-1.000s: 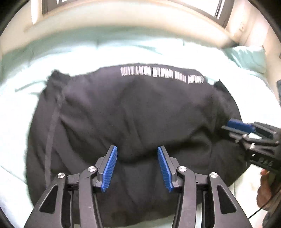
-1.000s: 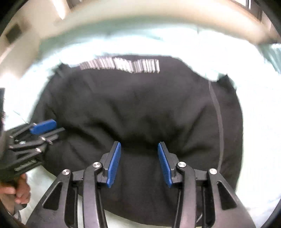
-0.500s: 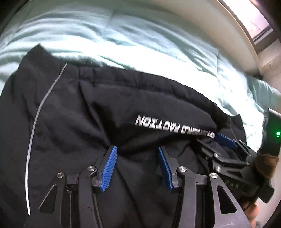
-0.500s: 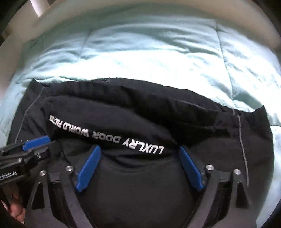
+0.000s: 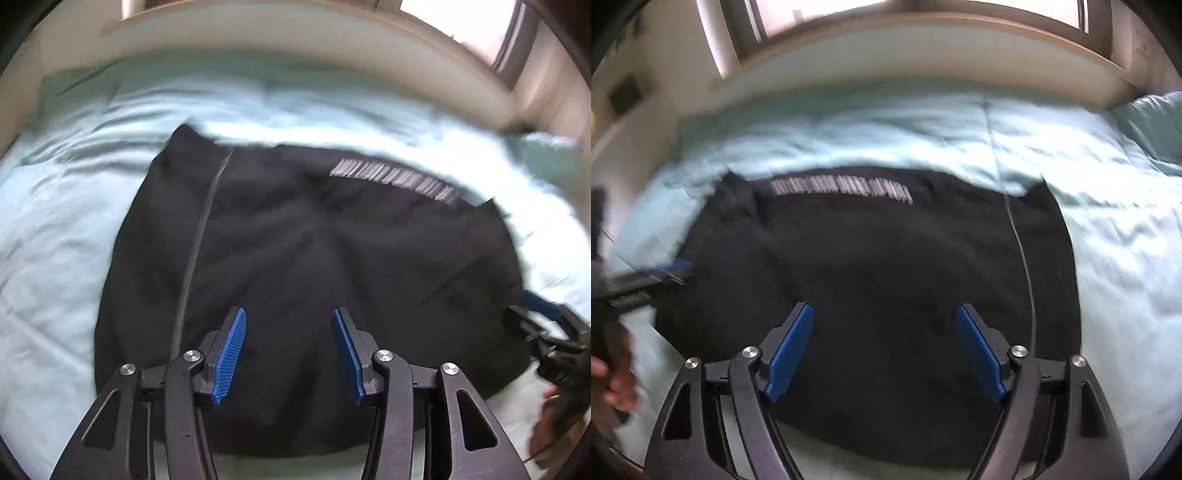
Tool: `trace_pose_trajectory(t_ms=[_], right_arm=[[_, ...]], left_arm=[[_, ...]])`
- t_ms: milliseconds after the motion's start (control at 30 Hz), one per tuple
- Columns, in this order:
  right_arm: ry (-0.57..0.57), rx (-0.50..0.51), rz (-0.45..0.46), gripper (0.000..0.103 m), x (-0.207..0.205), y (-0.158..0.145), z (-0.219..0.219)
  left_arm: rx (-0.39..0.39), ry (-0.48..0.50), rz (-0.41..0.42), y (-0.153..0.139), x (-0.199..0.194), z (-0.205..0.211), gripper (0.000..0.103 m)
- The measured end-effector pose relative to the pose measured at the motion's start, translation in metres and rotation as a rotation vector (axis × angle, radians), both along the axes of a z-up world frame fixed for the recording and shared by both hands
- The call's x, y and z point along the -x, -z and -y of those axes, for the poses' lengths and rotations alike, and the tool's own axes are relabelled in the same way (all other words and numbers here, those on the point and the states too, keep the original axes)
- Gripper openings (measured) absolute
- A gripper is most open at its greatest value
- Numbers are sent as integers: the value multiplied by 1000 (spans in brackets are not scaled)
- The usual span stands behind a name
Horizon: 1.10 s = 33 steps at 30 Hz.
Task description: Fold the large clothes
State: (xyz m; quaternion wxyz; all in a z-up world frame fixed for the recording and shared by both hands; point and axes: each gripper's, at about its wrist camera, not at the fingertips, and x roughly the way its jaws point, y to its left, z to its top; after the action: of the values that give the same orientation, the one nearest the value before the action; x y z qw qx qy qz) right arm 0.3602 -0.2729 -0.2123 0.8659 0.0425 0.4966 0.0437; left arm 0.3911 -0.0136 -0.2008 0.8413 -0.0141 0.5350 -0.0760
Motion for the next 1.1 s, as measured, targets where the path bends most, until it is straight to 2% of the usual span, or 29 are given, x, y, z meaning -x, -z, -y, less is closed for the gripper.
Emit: trace_pose_trajectory(t_ms=[67, 133, 267, 367, 467, 533, 600, 667, 700, 800, 933, 1100], right_arm=[[-3, -38, -77, 82, -5, 31, 3], [-7, -44, -88, 84, -11, 46, 2], [-19, -77, -81, 86, -15, 39, 8], [-7, -141, -35, 82, 1, 18, 29], [42, -145, 14, 83, 24, 1, 59], [80, -130, 12, 83, 33, 5, 78], [99, -147, -25, 83, 40, 18, 91], [112, -169, -94, 83, 34, 42, 103], [109, -164, -100, 83, 22, 49, 99], [97, -156, -75, 84, 21, 40, 103], [131, -199, -54, 84, 30, 28, 124], [176, -220, -29, 84, 34, 19, 156]], left_arm=[[29, -25, -75, 31, -6, -9, 53], [24, -30, -62, 41, -9, -9, 54], [-69, 40, -11, 35, -8, 3, 55], [-32, 69, 0, 25, -3, -9, 56], [-40, 59, 41, 10, 2, -24, 55], [-21, 81, 34, 8, 4, -30, 55], [-40, 87, 26, 17, 2, -27, 55], [-59, 80, 15, 33, -4, -22, 56], [-71, 83, 23, 31, -4, -19, 56], [-95, 106, 28, 28, -2, -12, 56], [-52, 109, 24, 16, 2, -24, 56], [-84, 68, 129, -15, -1, -41, 56]])
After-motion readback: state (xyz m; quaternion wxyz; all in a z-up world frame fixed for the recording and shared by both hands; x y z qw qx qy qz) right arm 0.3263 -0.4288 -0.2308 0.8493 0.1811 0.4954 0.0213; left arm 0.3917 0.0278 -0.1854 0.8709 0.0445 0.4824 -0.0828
